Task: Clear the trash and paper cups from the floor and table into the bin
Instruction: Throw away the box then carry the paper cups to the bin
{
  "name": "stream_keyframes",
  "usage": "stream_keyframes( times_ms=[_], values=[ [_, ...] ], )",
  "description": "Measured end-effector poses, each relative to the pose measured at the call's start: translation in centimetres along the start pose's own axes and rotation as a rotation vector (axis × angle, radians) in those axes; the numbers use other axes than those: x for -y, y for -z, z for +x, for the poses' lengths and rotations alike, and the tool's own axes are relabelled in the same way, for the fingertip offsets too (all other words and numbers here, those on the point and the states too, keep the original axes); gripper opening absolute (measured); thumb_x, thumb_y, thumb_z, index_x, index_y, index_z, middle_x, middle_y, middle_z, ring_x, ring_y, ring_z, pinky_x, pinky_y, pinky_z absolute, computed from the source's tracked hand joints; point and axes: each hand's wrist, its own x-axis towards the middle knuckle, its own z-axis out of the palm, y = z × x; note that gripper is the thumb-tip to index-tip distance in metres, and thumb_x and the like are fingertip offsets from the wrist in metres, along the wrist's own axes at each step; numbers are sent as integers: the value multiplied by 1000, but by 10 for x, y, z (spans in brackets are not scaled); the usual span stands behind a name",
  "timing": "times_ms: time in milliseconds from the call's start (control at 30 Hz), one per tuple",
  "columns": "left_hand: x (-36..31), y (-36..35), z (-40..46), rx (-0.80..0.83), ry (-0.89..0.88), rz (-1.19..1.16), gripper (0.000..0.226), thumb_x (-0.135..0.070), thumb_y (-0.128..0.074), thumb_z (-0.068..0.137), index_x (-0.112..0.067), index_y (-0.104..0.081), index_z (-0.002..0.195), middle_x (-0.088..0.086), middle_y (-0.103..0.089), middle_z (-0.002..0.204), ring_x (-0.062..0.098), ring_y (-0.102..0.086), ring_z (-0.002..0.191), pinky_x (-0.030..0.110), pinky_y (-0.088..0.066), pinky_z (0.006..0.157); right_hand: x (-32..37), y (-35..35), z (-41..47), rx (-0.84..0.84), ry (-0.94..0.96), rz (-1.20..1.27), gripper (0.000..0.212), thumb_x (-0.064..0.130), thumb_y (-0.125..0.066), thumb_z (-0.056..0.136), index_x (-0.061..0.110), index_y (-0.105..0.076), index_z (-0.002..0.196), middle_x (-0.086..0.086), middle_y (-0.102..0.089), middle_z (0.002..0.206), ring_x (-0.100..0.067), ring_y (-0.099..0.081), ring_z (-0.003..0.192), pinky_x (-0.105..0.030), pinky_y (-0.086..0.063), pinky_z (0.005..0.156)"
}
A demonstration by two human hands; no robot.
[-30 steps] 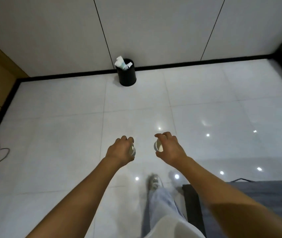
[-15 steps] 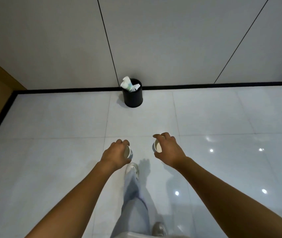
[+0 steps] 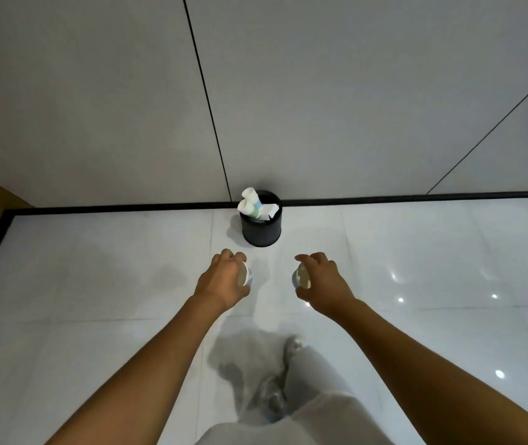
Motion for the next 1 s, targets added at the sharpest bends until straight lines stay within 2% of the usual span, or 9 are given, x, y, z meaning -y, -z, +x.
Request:
stream_keyframes(
  times_ms=[167,467,633,800,1000],
  values=[
    [21,29,101,10,32,-5,56,-31,-69,80,-20,-43,129,3,-41,125,22,-40,118,38,-51,85,12,16,110,48,29,-45,68,21,-68,83,22,-35,143,-7,-37,140,-29,-40,122,-38,-47,96],
    [63,78,268,3,197,-135,57,-31,-70,81,-19,-44,130,5,-42,126,23,-42,119,35,-49,89,57,60,332,153,125,-142,64,23,-68,83,20,-38,140,-10,-40,137,-31,-43,118,-39,-47,95],
    [88,92,319,-30,282,-236,64,-33,-69,81,-19,-39,136,6,-42,130,22,-42,120,33,-47,89,86,76,412,226,169,-159,65,22,-67,83,21,-37,141,-11,-41,135,-32,-42,120,-40,-43,99],
    [116,95,357,-48,422,-404,70,-37,-71,81,-16,-36,137,10,-43,132,27,-44,121,37,-49,91,112,75,481,292,201,-213,67,19,-69,79,22,-40,139,-11,-41,135,-34,-41,119,-38,-41,97],
    [144,94,406,-33,526,-504,71,-38,-68,82,-11,-34,138,11,-42,135,27,-42,124,35,-45,93,134,63,546,337,199,-264,67,20,-70,79,19,-40,139,-12,-41,136,-34,-44,117,-40,-44,96]
  ],
)
